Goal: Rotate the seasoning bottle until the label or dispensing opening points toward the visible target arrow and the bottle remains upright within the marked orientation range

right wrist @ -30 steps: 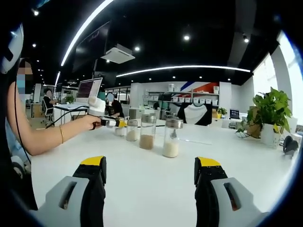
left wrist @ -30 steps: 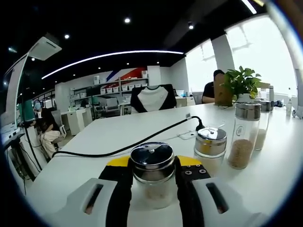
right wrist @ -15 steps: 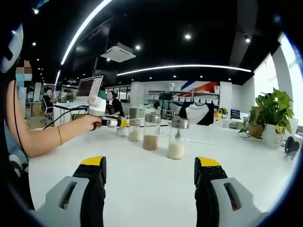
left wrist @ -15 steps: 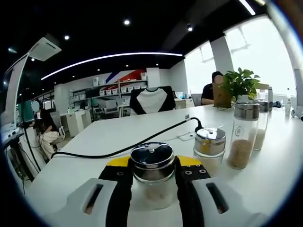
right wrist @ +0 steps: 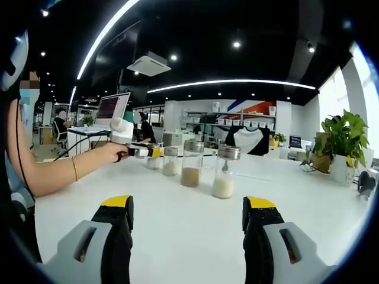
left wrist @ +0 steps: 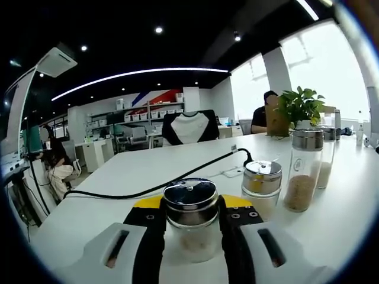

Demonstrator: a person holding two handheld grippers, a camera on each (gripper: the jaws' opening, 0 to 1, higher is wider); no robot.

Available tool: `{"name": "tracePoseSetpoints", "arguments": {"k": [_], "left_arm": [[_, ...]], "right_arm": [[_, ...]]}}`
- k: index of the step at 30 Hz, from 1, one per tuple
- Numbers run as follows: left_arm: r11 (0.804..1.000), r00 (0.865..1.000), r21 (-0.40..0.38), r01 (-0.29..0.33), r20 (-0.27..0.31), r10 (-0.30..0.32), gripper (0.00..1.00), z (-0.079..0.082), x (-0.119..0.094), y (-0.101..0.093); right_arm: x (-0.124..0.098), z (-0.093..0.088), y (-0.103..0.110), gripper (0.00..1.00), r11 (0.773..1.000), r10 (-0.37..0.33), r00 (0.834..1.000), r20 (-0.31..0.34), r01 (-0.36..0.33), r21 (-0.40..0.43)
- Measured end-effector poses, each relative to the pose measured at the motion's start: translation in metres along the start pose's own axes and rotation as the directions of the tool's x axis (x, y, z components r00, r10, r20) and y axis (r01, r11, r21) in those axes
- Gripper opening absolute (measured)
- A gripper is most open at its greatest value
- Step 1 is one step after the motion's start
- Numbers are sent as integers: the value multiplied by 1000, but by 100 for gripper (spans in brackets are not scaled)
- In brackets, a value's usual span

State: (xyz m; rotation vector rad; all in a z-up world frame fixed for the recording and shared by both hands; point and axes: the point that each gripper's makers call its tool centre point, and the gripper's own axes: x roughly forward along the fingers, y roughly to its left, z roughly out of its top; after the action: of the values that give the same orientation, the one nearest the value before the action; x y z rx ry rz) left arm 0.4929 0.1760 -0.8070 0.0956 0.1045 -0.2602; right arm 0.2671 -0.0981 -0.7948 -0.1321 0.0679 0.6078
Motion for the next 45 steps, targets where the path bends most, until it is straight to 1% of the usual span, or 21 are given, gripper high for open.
{"name": "tracePoseSetpoints", "arguments": {"k": [5, 11, 20, 23, 27, 30, 32, 34, 37, 39, 41, 45], "left_arm": [[1000, 1000, 0, -1, 2, 1, 36, 0, 0, 0], [1000, 1000, 1, -17, 6, 17, 36, 0, 0, 0], [999, 999, -6, -33, -6, 32, 36, 0, -3, 1], [1000, 1000, 0, -21, -14, 21, 36, 0, -6, -2], [1000, 1000, -2, -4, -5, 4, 36, 5, -11, -7], [1000, 1000, -1, 9, 3, -9, 36, 12, -15, -11], [1000, 1000, 15, 17, 13, -17, 36, 19, -21, -13], [1000, 1000, 21, 20, 14, -20, 36, 21, -23, -14], [998, 999, 44, 37, 24, -38, 36, 30, -35, -18], [997, 999, 55, 46, 24, -48, 36, 31, -39, -21], [996, 998, 71, 62, 24, -64, 36, 33, -48, -27], [991, 995, 93, 96, 14, -98, 36, 31, -58, -36]], "right_arm": [[1, 0, 1, 76, 1000, 7, 1000, -2, -7, -2], [2, 2, 2, 75, 1000, 9, 1000, 4, -9, -2], [1, 4, 4, 75, 1000, 13, 1000, 9, -13, -3], [1, 6, 4, 75, 1000, 12, 1000, 15, -12, -4], [1, 9, 5, 75, 1000, 12, 1000, 27, -12, -7], [0, 11, 6, 75, 1000, 16, 999, 32, -16, -7], [-1, 12, 7, 75, 1000, 20, 999, 35, -19, -10], [-1, 12, 8, 75, 1000, 20, 999, 35, -20, -10], [-5, 12, 9, 75, 1000, 21, 999, 40, -20, -9], [-6, 12, 9, 75, 1000, 20, 999, 41, -20, -10], [-7, 12, 9, 75, 1000, 21, 999, 43, -21, -10], [-8, 12, 11, 75, 1000, 23, 999, 45, -22, -11]]}}
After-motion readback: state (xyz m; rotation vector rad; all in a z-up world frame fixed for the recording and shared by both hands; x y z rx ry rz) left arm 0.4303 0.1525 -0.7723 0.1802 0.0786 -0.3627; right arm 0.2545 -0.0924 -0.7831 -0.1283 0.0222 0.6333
